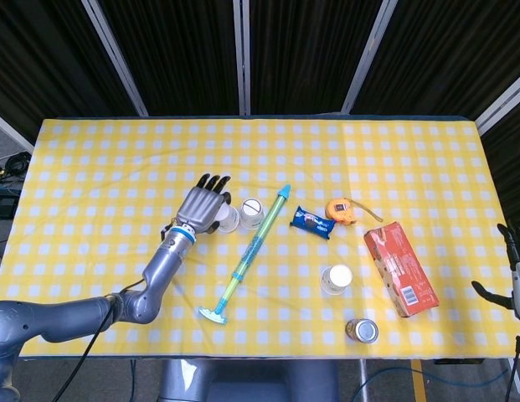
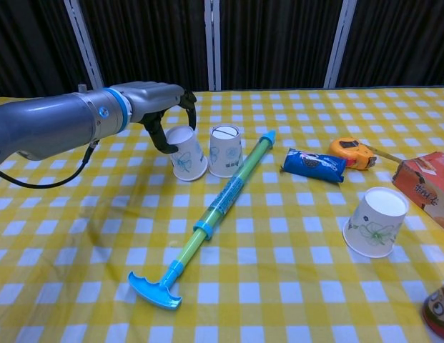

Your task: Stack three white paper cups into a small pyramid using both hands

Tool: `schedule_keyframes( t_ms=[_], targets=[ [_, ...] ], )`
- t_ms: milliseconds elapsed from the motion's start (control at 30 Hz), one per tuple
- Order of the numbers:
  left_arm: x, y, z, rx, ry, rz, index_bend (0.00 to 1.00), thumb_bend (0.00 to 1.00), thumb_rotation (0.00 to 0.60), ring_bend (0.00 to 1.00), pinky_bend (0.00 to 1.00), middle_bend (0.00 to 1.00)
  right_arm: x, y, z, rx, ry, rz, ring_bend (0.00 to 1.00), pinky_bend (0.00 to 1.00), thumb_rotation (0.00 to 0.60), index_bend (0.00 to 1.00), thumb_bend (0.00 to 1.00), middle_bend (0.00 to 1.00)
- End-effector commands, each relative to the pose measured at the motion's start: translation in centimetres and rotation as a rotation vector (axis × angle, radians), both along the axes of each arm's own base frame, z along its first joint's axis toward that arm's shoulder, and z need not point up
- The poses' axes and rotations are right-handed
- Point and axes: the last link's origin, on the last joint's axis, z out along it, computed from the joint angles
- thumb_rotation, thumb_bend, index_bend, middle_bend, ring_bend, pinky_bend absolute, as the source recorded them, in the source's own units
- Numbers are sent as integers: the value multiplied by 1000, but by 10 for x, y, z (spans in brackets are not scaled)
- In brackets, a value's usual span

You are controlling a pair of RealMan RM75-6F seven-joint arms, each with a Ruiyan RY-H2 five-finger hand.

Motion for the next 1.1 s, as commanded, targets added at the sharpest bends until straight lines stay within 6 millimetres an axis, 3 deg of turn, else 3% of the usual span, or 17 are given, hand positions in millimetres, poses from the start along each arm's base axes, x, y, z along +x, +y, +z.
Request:
schedule_keyframes(
  t_ms=[33, 567, 667, 733, 833, 933, 1100],
  targets=[
    [-3, 1, 1, 2, 4, 4, 397, 364, 600, 0, 0, 0, 0, 0, -1, 2, 3, 0, 0, 0, 600, 11, 34, 0],
    [-7, 7, 3, 24, -16, 8, 372, 364, 600, 0, 0, 0, 1, 0, -3, 9, 8, -3, 0, 0, 600, 11, 34, 0],
    [-7, 8, 3, 23, -19, 5, 277, 359, 600, 0, 0, 0, 1, 0, -2, 9, 8, -5, 0, 0, 600, 11, 34, 0],
    [-7, 7, 3, 22, -28, 5, 136, 344, 600, 0, 0, 0, 0, 0, -2, 9, 10, -6, 0, 0, 600, 11, 34, 0],
    [-8, 6, 5, 29, -41, -1, 5, 295, 600, 0, 0, 0, 0, 0, -3, 11, 14, -6, 0, 0, 600, 11, 34, 0],
    [-10, 4, 8, 38, -47, -8, 0, 285, 600, 0, 0, 0, 0, 0, -4, 14, 15, -7, 0, 0, 600, 10, 34, 0],
    [-28, -14, 33, 88, -113, -15, 0, 286, 600, 0, 0, 0, 0, 0, -5, 14, 21, -7, 0, 0, 600, 11, 33, 0]
  ],
)
